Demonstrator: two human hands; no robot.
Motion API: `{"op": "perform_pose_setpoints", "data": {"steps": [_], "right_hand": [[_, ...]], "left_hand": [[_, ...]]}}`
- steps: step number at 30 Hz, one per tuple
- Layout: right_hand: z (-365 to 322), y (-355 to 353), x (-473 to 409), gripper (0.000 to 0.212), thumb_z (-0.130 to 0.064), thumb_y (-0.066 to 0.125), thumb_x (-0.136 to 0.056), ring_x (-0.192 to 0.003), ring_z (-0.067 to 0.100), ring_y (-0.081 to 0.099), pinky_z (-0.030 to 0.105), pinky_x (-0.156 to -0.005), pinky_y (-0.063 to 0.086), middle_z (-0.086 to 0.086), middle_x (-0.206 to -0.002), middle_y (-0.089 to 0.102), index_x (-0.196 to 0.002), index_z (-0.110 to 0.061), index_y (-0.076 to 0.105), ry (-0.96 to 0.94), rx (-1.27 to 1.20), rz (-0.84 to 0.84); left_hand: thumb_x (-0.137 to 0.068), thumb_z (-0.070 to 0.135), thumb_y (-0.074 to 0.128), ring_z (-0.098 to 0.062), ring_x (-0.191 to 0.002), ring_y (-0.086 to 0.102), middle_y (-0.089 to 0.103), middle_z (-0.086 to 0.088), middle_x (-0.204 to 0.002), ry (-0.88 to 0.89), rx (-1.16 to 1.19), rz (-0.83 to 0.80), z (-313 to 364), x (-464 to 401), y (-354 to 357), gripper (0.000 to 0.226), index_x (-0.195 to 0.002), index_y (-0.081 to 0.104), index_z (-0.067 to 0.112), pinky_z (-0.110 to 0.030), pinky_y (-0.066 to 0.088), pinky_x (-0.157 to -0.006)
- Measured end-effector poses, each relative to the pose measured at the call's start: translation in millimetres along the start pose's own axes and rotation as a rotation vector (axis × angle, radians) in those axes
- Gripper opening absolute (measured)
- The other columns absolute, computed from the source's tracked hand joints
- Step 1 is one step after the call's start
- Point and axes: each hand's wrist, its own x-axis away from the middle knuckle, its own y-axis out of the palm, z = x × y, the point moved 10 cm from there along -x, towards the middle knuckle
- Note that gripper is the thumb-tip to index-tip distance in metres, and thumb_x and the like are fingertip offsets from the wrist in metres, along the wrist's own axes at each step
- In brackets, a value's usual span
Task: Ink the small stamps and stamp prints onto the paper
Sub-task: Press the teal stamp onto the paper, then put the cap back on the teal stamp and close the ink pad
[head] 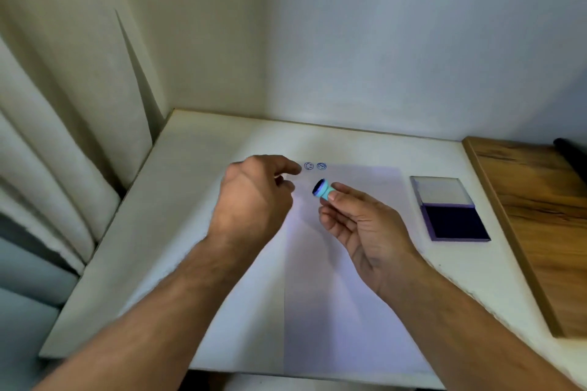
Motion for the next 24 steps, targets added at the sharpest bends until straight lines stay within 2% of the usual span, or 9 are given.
{"op": "perform_pose_setpoints", "data": {"steps": [3,8,14,16,19,22,24], "right_hand": [[11.0,11.7,-0.7,0.02,0.003,0.07,-0.082,-0.072,0.024,0.07,0.028,-0.064,0.06,0.02,-0.094,0.075,-0.102,0.001,0.069,0.028,0.031,-0.039],[16.8,24.0,-4.2,0.02,0.001,0.071,-0.082,-0.063,0.021,0.067,0.026,-0.062,0.058,0.018,-0.086,0.073,-0.101,0.002,0.069,0.018,0.079,-0.079],[23.4,38.1,-1.1,0.019,0.0,0.07,-0.082,-0.06,0.021,0.065,0.026,-0.06,0.057,0.021,-0.087,0.074,-0.1,0.001,0.071,0.02,0.158,-0.145],[25.3,40.4,1.0,0.017,0.001,0.07,-0.082,-0.058,0.021,0.065,0.025,-0.059,0.056,0.021,-0.086,0.074,-0.098,-0.001,0.072,0.023,0.175,-0.157],[27.2,42.2,1.6,0.016,0.002,0.07,-0.082,-0.057,0.021,0.065,0.025,-0.057,0.056,0.021,-0.085,0.073,-0.097,-0.002,0.072,0.031,0.194,-0.166],[27.2,41.5,-0.1,0.016,0.002,0.069,-0.082,-0.057,0.021,0.065,0.026,-0.058,0.057,0.023,-0.088,0.074,-0.097,-0.002,0.072,0.036,0.202,-0.159],[26.8,41.6,-1.3,0.015,0.002,0.07,-0.082,-0.058,0.022,0.065,0.026,-0.058,0.057,0.024,-0.09,0.074,-0.096,-0.002,0.072,0.037,0.202,-0.153]], "left_hand": [[-0.079,0.009,0.068,-0.002,-0.078,0.067,0.072,0.006,-0.087,-0.061,0.024,0.021,-19.3,-8.8,-18.4,0.029,-0.097,0.075,0.031,-0.011,0.047,-0.064],[-0.081,0.006,0.072,-0.009,-0.097,0.066,0.072,0.002,-0.104,-0.146,-0.103,0.024,-57.1,-25.1,-36.8,0.037,-0.108,0.072,0.032,-0.021,0.052,-0.084],[-0.078,0.023,0.078,-0.017,-0.097,0.059,0.064,0.001,-0.12,-0.152,-0.415,-0.098,-73.4,-32.6,-25.3,0.048,-0.123,0.063,0.032,-0.019,0.041,-0.077],[-0.08,0.025,0.078,-0.019,-0.102,0.059,0.062,0.002,-0.124,-0.158,-0.52,-0.155,-79.2,-33.1,-16.8,0.051,-0.127,0.06,0.031,-0.022,0.042,-0.076],[-0.078,0.025,0.079,-0.019,-0.1,0.059,0.063,0.001,-0.12,-0.143,-0.588,-0.2,-82.7,-34.2,-7.8,0.049,-0.124,0.063,0.028,-0.027,0.049,-0.08],[-0.081,0.022,0.077,-0.018,-0.089,0.059,0.066,0.001,-0.109,-0.161,-0.604,-0.253,-82.5,-34.6,-2.4,0.038,-0.117,0.067,0.027,-0.03,0.054,-0.079],[-0.083,0.02,0.075,-0.018,-0.09,0.061,0.067,0.001,-0.108,-0.165,-0.6,-0.261,-82.7,-35.7,-1.3,0.036,-0.117,0.067,0.028,-0.031,0.055,-0.079]]}}
